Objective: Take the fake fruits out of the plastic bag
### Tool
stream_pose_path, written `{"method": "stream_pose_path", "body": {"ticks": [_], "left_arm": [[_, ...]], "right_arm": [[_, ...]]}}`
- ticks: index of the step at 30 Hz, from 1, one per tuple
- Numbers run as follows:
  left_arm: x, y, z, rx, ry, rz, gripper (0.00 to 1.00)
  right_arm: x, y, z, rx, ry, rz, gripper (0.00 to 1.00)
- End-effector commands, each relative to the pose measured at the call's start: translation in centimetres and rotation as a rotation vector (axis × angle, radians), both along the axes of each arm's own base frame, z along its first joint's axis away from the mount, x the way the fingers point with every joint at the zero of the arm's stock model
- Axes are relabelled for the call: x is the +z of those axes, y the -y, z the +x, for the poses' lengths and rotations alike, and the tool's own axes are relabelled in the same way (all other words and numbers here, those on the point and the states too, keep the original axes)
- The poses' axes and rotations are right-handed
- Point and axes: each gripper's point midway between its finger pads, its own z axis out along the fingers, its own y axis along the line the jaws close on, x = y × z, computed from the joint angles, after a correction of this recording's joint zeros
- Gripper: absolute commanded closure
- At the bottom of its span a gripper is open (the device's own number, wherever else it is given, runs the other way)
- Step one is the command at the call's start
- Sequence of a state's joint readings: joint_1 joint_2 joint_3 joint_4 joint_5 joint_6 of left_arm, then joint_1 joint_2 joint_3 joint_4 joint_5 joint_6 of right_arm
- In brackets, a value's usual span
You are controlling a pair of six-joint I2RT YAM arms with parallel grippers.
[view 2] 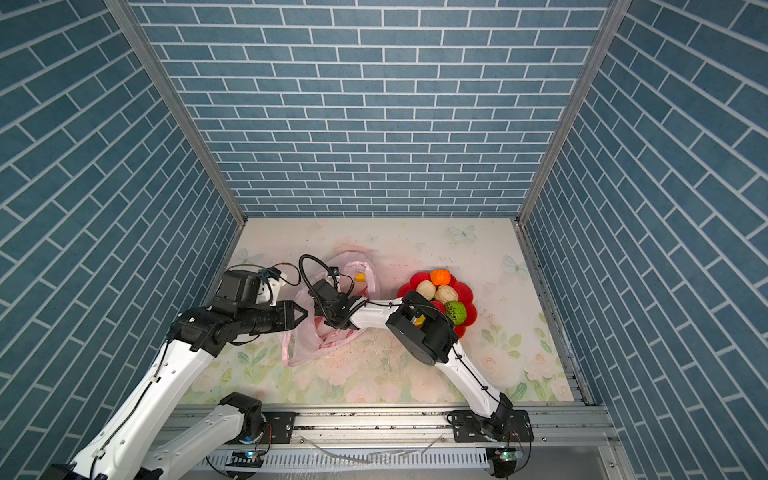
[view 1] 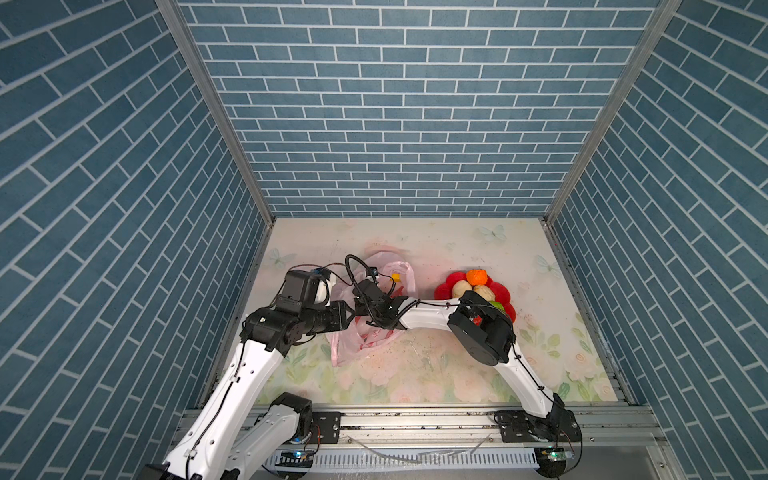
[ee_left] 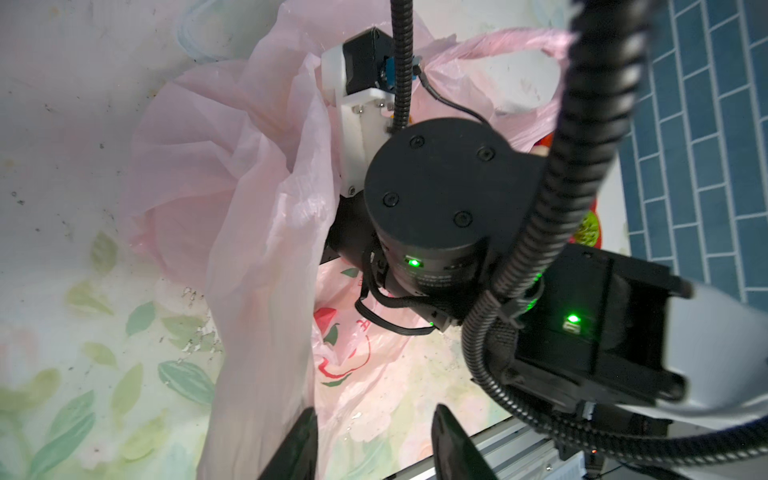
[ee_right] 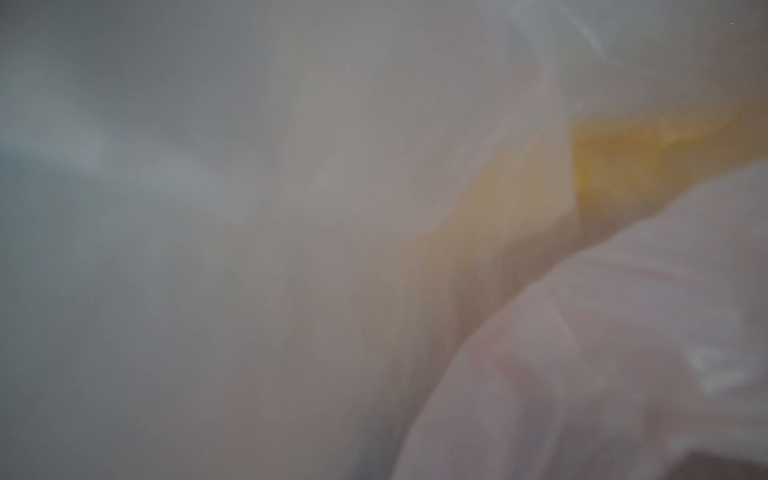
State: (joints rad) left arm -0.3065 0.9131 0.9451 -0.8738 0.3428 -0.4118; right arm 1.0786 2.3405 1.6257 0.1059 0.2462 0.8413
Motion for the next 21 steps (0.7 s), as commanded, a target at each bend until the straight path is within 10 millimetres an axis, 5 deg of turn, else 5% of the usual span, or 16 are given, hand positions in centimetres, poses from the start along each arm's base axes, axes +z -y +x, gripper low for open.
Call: {"method": "stream_pose_path", "body": {"ticks": [1,7,14,21], "left_arm": [[-0.5,-0.7,0.0,-0.011,-0.004,0.067,0.48],[0.0,-1.5,0.3,0.011,0.020,0.115,0.33],[2.5,-2.7,-0.4,0.010,0.056,0.169,0.28],[0.7,-2.6,-0.2,-0.001,0.011,0.190,0.28]], "right_arm": [[-1.0,0.9,0.1,-0.030,-0.021,-0.009,0.93],[-1.3,1.0,0.2,-0.033,-0.027,-0.010,0.94],[-1.5,1.3,0.3,-0.036,-0.034,-0.008,0.95],[-1.5,1.3,0.1,-0.036,-0.035,-0.007,0.96]]}}
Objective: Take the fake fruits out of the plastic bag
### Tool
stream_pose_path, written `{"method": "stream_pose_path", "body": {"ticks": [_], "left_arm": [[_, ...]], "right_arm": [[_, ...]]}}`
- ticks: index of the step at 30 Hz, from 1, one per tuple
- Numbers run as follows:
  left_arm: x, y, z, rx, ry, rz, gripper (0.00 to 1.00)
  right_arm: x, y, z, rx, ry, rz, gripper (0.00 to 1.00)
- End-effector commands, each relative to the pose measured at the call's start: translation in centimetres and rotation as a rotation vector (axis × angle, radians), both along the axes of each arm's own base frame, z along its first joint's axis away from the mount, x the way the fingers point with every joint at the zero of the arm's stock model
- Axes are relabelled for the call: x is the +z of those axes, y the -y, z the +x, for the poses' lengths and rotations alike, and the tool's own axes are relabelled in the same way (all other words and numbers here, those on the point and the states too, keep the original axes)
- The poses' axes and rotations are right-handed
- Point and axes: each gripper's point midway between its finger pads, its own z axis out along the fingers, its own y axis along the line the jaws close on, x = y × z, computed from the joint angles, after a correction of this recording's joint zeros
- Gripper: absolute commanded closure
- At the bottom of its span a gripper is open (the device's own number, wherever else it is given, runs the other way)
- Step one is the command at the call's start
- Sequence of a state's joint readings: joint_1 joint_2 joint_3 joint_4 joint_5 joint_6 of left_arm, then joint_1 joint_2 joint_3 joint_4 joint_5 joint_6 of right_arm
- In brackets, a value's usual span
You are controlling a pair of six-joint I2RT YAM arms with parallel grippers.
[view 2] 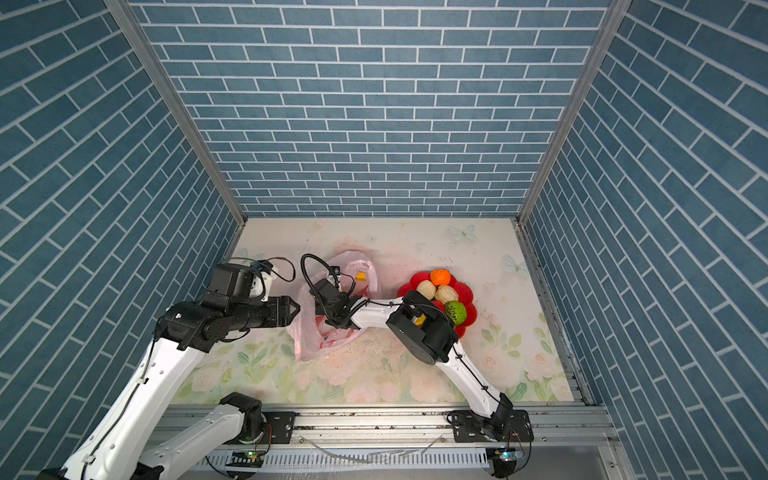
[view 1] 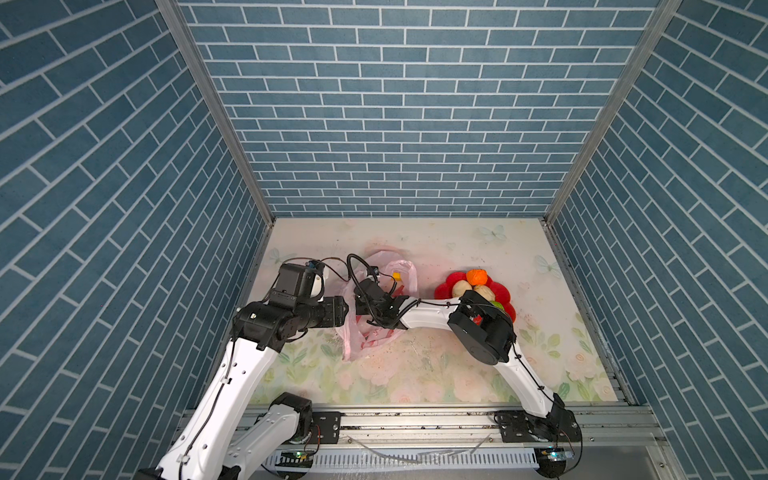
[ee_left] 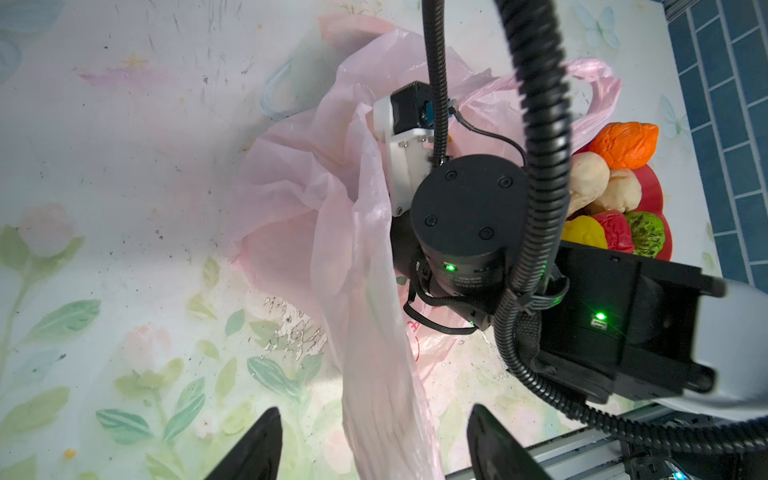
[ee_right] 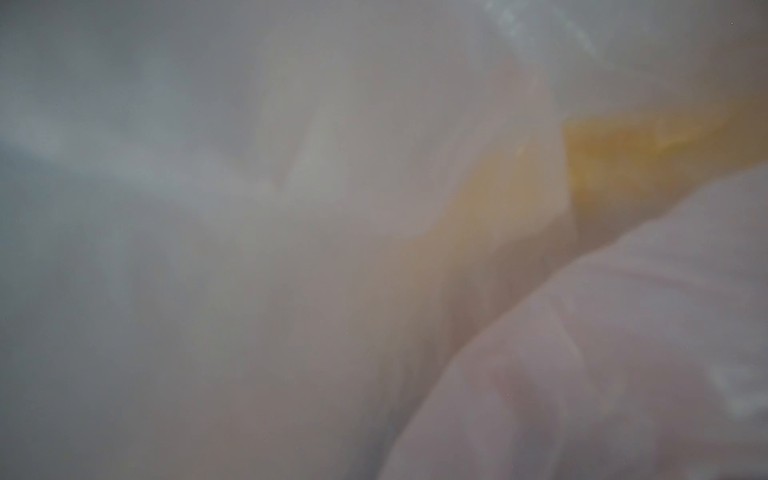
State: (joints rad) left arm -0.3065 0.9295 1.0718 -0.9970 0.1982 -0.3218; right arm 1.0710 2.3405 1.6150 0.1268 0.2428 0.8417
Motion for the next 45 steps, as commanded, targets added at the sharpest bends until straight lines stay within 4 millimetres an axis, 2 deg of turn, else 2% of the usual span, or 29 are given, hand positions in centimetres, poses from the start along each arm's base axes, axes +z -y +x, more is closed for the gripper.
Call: {"method": "stream_pose_path", "body": {"ticks": [1,4,7,8,13,17,26,33,35,36,37,45], "left_arm": [[-1.8,0.0,-0.4,-0.014,-0.052,0.021,0.28],[-2.8,1.1,-0.2,-0.030,-0.073,-0.029,0.30],[-3.9,1.9,0.0,-0.036,-0.094,-0.062,0.36],[-4.2,2.1,0.0,-0.037,-0.100,-0.070,0.40],[-4.9,2.3,0.3,-0.025,-0.107,-0.085,0.70],[-4.4,2.2,0.5,-0.011,-0.085,-0.092,0.80],[-4.6,1.8,0.6,0.022,-0.076,-0.091,0.82],[-5.4,1.3,0.6,0.046,-0.073,-0.075,0.82],[-5.7,1.3,0.7,0.054,-0.069,-0.076,0.82],[-6.0,1.2,0.8,0.062,-0.067,-0.072,0.82],[-6.1,1.1,0.9,0.065,-0.065,-0.072,0.83],[-5.9,0.9,2.0,0.110,-0.013,-0.087,0.83]], "right_arm": [[-1.3,1.2,-0.2,-0.032,-0.038,-0.016,0.96],[-1.4,1.2,-0.2,-0.029,-0.038,-0.017,0.96],[-1.3,1.2,-0.2,-0.030,-0.039,-0.016,0.96],[-1.3,1.2,-0.2,-0.029,-0.038,-0.018,0.96],[-1.3,1.3,-0.3,-0.027,-0.037,-0.019,0.96],[-0.9,1.2,-0.3,-0.016,-0.037,-0.007,1.00],[1.1,1.5,-0.4,0.013,-0.003,-0.004,1.00],[3.5,1.4,-1.1,0.054,0.009,0.025,1.00],[3.3,1.6,-1.3,0.062,-0.001,0.023,1.00],[5.0,1.5,-1.4,0.069,0.012,0.050,1.00],[5.3,1.4,-1.5,0.076,0.012,0.056,1.00],[5.9,1.4,-3.2,0.140,-0.036,0.084,1.00]]}}
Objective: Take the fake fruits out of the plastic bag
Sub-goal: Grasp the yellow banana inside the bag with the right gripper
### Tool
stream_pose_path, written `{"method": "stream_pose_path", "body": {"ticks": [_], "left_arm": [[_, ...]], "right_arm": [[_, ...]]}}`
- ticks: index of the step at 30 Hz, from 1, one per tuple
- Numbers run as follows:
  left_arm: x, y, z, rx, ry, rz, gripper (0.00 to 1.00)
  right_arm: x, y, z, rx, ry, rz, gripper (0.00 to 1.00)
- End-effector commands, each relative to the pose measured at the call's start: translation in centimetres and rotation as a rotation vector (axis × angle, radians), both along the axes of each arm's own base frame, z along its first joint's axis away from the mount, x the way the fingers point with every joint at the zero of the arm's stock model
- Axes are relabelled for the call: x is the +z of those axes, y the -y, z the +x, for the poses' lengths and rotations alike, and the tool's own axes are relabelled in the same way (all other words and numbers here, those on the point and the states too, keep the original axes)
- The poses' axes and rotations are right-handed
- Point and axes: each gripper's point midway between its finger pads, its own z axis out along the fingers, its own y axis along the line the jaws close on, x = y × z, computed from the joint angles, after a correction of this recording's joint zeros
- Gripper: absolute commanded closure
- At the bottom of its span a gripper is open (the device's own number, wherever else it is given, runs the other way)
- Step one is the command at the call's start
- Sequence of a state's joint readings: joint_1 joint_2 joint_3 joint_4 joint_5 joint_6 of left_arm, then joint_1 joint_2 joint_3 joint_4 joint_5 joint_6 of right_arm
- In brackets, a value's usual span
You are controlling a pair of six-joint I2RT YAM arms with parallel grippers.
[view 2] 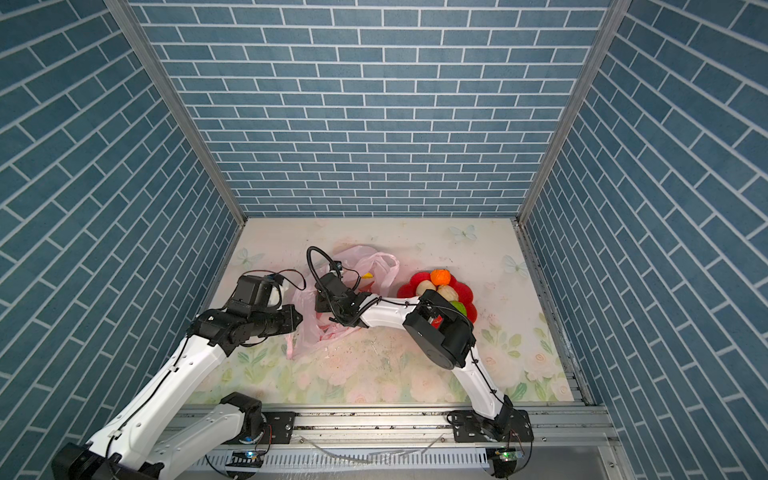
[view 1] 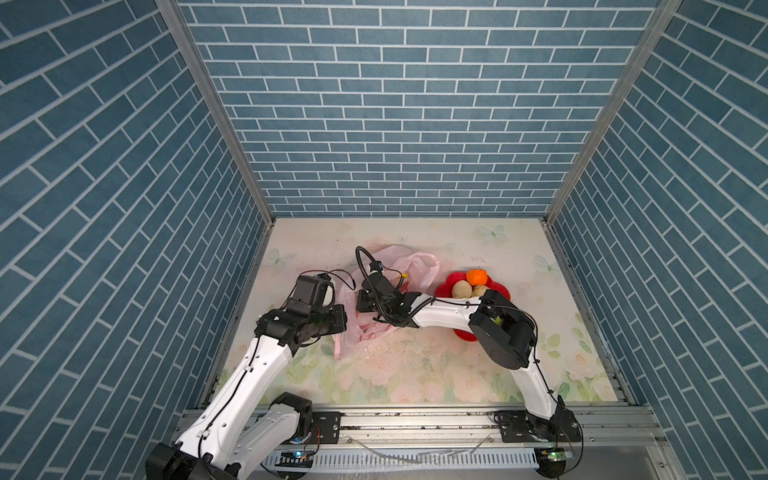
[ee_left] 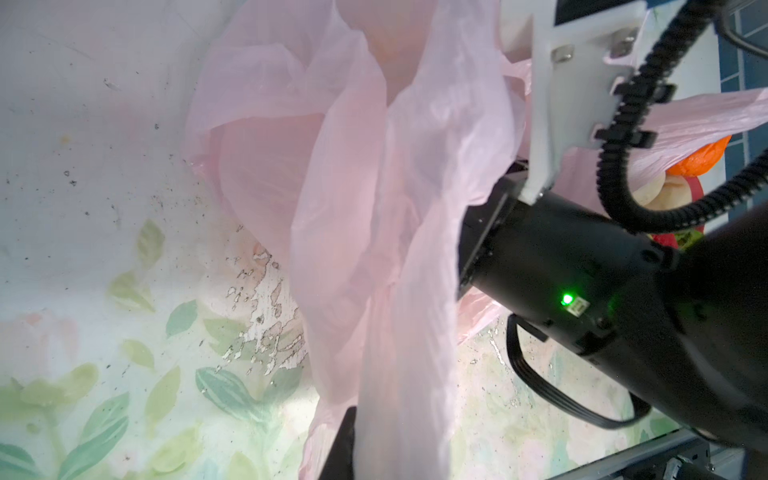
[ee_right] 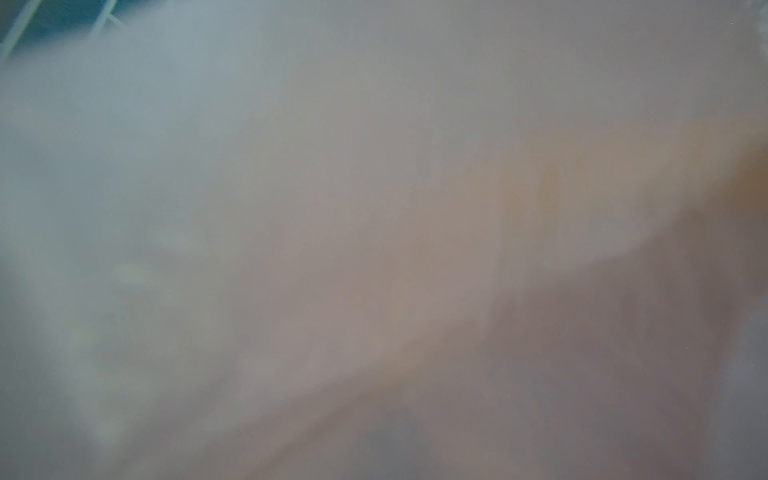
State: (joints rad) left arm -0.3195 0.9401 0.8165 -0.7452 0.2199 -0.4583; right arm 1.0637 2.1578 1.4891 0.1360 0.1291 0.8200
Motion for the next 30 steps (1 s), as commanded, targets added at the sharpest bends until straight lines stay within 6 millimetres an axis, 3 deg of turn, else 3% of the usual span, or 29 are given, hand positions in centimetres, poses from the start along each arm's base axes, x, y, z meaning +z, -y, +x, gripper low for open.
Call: {"method": "stream_pose_path", "body": {"ticks": [1,10,20,30], "left_arm": [[0.6,-0.2,0.9,0.034,0.059,-0.006,0.83],[1.3,-0.4,2.1,0.095,0.119,-0.036,0.83],[-0.1,-0.1,2.4,0.108,0.110,-0.055,0.83],[-0.3,-0.3,3.2,0.129,0.115,-0.043,0.83]], "right_arm": [[0.6,0.5,-1.2,0.052,-0.025,0.007,1.00],[1.6,1.7,-4.3,0.150,-0.068,-0.009,1.00],[2.8,2.7,-6.7,0.240,-0.081,-0.057,1.00],[3.1,1.7,-8.1,0.327,-0.111,-0.090,1.00]]}}
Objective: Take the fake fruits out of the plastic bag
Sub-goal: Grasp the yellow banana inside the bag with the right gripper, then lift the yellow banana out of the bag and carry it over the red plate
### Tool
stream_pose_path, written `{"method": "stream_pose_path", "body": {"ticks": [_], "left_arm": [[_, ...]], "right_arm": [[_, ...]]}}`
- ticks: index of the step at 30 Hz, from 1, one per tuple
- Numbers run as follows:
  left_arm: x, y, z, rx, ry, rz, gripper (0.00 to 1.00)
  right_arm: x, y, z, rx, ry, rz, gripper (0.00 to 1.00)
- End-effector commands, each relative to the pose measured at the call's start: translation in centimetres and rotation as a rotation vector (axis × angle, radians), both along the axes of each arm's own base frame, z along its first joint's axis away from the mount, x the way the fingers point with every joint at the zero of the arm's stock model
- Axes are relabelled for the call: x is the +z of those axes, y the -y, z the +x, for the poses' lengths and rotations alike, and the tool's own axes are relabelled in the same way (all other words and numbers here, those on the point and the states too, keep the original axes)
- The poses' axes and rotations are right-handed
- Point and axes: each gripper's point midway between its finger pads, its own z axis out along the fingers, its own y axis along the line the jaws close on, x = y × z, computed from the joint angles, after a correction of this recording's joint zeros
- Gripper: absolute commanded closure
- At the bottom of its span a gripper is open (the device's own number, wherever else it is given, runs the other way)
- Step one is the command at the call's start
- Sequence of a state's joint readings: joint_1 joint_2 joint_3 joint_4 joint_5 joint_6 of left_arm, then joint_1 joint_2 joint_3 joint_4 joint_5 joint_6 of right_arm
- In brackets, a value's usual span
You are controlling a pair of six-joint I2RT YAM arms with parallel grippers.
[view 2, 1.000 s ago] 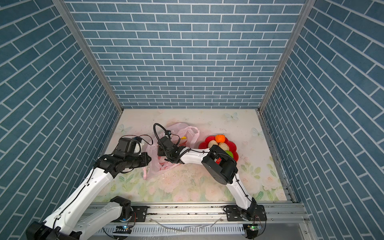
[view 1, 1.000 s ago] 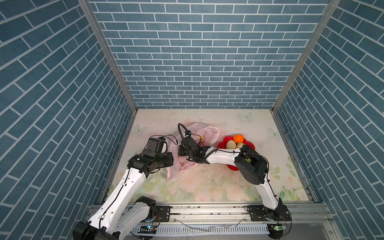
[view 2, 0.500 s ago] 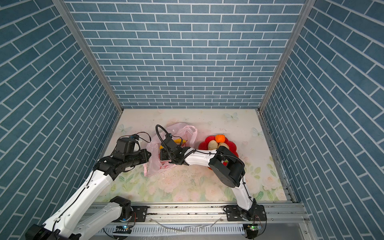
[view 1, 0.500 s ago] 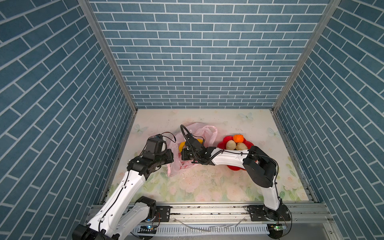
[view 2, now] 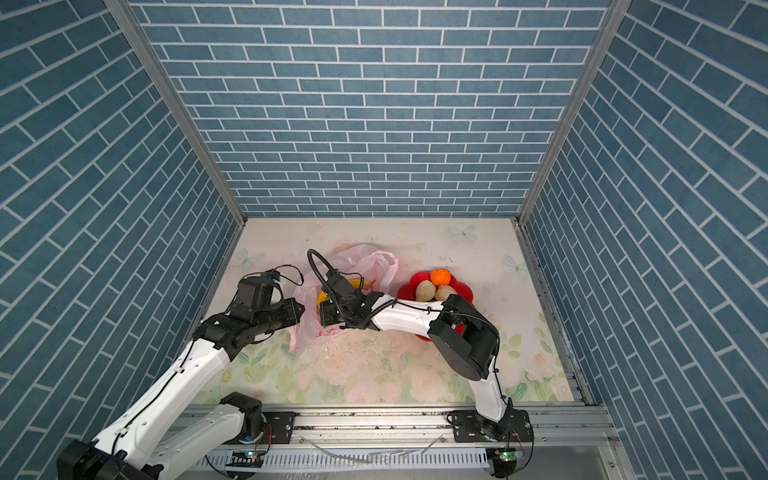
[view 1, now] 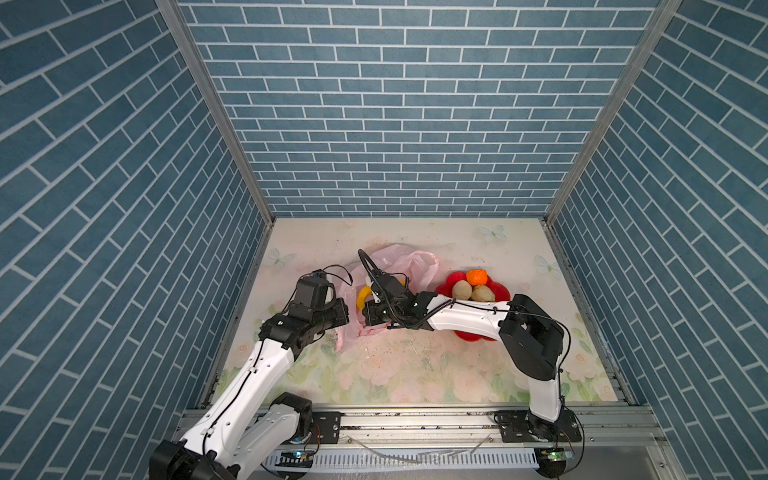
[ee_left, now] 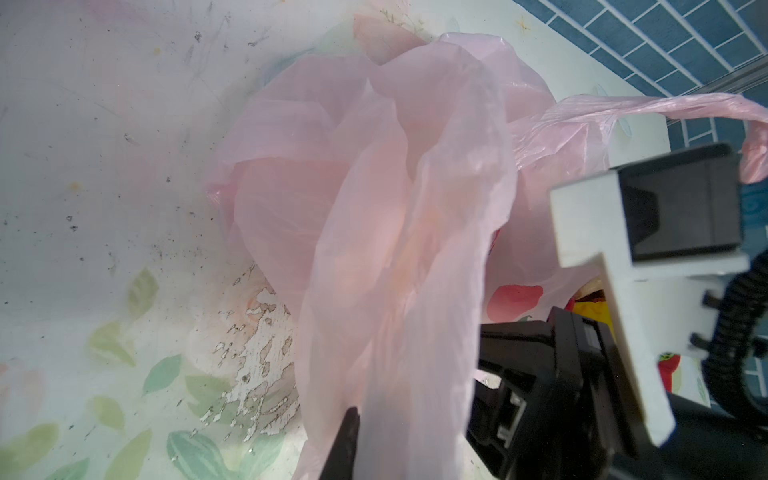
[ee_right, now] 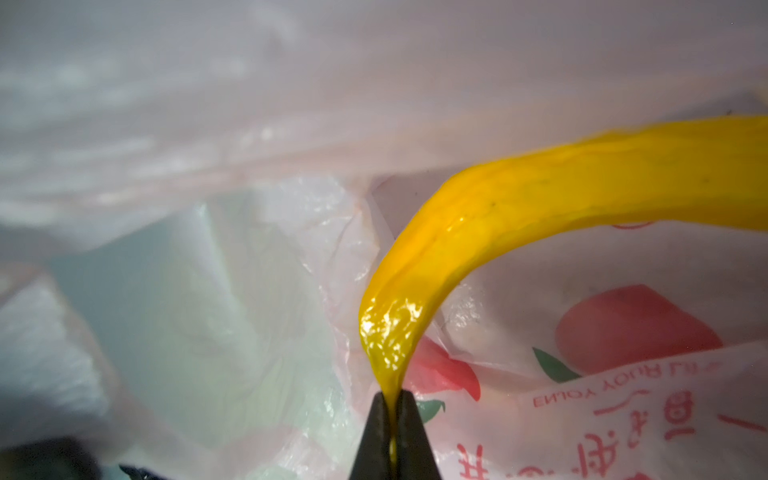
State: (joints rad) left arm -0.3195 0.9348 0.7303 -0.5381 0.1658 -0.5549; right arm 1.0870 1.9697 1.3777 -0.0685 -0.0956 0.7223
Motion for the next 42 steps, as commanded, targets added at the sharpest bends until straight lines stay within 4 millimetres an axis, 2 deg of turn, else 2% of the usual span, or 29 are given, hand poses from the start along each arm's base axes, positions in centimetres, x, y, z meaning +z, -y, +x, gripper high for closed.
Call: {"method": "stream_pose_path", "body": {"ticks": [1,16,20,26,33,42], "left_arm": [[0.0,-0.4,0.7,0.033,0.019,0.017,0.83],[1.1,-1.3,2.9,0.090,0.069,0.052,0.82],[0.8,-1.4,3.0,0.098,0.070,0.053,0.82],[-0.4,-1.7,3.0,0.113,0.051,0.060,0.82],[-0.9,-1.8,3.0,0.129,0.042,0.055,0.83],[-0.9,-2.2,3.1,0.152,0.044,0.044,0.83]], "right_arm": [[1.5,-0.8,-1.1,0.080,0.008,-0.009,1.00],[4.5,-1.2,-3.1,0.168,0.014,-0.010,1.00],[5.8,-1.0,-3.1,0.183,0.032,-0.007,1.00],[6.7,-0.6,-3.1,0.192,0.058,-0.025,1.00],[8.3,-0.5,-3.4,0.216,0.068,-0.017,1.00],[11.2,1.4,-4.2,0.220,0.081,-0.036,1.00]]}}
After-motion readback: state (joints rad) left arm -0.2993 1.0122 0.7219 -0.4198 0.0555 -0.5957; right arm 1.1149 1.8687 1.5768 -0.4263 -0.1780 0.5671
